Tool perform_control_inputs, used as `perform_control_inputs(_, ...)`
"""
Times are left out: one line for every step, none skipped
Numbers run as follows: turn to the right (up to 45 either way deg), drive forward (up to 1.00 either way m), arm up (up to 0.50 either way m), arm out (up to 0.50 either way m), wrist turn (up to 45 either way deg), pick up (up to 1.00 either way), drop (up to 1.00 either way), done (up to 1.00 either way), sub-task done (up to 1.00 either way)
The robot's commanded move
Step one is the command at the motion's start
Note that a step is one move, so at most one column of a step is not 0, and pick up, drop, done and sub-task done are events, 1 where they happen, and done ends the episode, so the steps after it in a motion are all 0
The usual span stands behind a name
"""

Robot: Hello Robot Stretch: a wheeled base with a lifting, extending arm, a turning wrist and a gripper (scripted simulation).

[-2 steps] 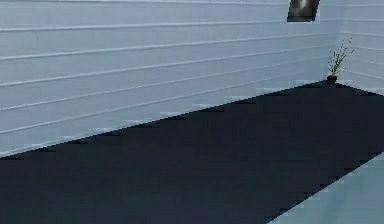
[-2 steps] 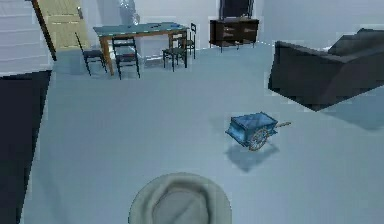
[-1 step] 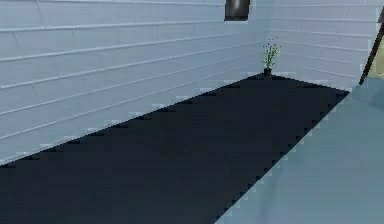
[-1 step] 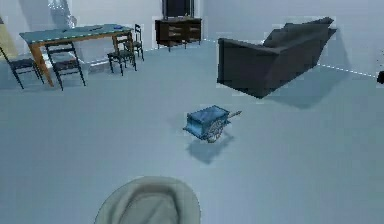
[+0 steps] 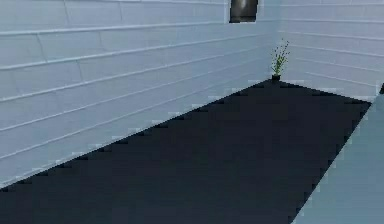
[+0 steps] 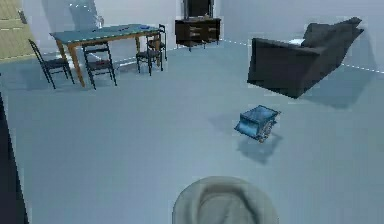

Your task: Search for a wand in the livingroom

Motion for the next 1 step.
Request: perform_control_inputs(45.0,0.00,0.00,0.00,0.0,0.00,0.00,0.00,0.00)
